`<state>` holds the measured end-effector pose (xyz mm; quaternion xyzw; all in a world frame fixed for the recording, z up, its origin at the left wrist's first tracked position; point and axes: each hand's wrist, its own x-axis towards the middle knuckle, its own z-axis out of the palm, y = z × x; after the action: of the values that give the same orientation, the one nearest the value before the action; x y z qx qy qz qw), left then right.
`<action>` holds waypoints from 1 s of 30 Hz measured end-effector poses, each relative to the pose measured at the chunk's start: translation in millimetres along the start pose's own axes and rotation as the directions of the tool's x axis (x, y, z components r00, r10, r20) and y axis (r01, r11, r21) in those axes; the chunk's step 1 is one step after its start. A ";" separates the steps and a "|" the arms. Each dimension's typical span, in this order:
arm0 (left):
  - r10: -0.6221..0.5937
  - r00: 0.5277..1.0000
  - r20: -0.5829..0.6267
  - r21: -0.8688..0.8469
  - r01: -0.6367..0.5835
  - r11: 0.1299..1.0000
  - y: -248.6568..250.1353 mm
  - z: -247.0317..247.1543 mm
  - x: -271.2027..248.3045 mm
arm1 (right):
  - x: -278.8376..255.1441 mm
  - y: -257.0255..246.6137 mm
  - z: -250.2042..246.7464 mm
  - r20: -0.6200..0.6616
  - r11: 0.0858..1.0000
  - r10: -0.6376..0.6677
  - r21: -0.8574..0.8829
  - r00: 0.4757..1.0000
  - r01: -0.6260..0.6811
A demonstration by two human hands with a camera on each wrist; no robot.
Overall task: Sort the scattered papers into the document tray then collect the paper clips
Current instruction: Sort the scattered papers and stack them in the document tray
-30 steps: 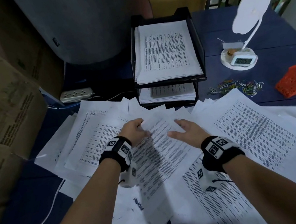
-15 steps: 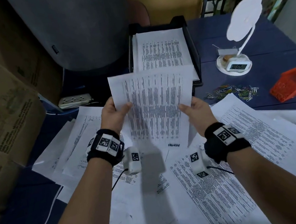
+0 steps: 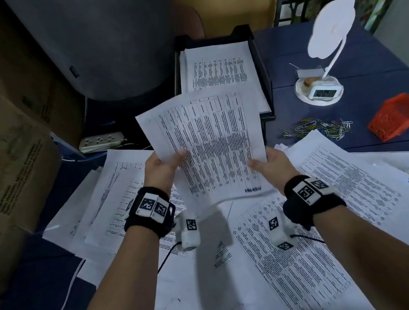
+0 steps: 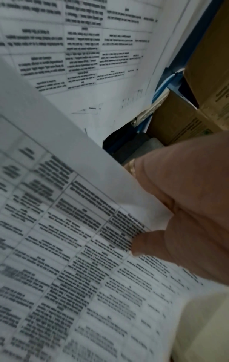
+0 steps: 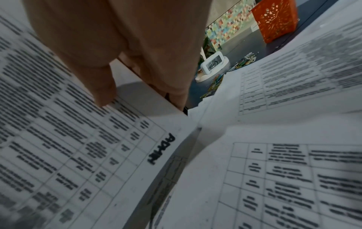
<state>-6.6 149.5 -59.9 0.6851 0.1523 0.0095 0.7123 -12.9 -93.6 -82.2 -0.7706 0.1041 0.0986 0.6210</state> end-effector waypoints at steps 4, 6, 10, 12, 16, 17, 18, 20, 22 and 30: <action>-0.138 0.990 0.031 0.196 0.129 0.972 -21.2 0.6 -3.6 | -1.5 23.5 -7.8 0.062 0.966 0.152 -0.219 0.986 -0.135; -0.203 0.978 0.042 0.322 0.179 0.930 -34.5 1.9 -6.0 | -4.6 35.3 -9.9 0.094 0.931 0.245 -0.300 0.965 -0.207; -0.323 0.946 0.041 0.496 0.261 0.828 -50.7 7.6 -11.6 | -11.4 50.7 -13.3 0.085 0.850 0.371 -0.432 0.925 -0.302; -0.320 0.946 0.041 0.503 0.257 0.825 -54.7 12.0 -12.3 | -12.5 54.9 -17.1 0.062 0.854 0.386 -0.403 0.921 -0.330; -0.317 0.943 0.097 0.452 0.242 0.859 -52.3 20.6 -10.4 | -9.7 54.3 -28.1 0.007 0.893 0.372 -0.275 0.928 -0.356; -0.330 0.936 0.122 0.446 0.245 0.861 -49.4 22.4 -10.7 | -8.2 52.0 -30.6 -0.014 0.898 0.367 -0.256 0.930 -0.358; -0.353 0.926 0.137 0.450 0.259 0.854 -51.3 23.0 -8.1 | -5.3 50.3 -32.5 -0.038 0.902 0.361 -0.238 0.932 -0.360; -0.410 0.898 0.162 0.466 0.296 0.834 -57.8 23.1 -0.8 | 1.8 44.7 -35.2 -0.079 0.910 0.349 -0.207 0.934 -0.358; -0.439 0.874 0.206 0.463 0.308 0.831 -59.4 23.6 2.7 | 13.2 38.6 -34.7 -0.110 0.917 0.333 -0.195 0.937 -0.348; -0.487 0.861 0.146 0.457 0.378 0.805 -54.8 30.2 23.9 | 59.8 12.4 -31.8 -0.113 0.952 0.221 -0.193 0.969 -0.239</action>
<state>12.4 122.1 -118.0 0.7616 0.2107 -0.2752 0.5476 41.6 -129.5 -104.0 -0.8168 0.2103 0.1456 0.5171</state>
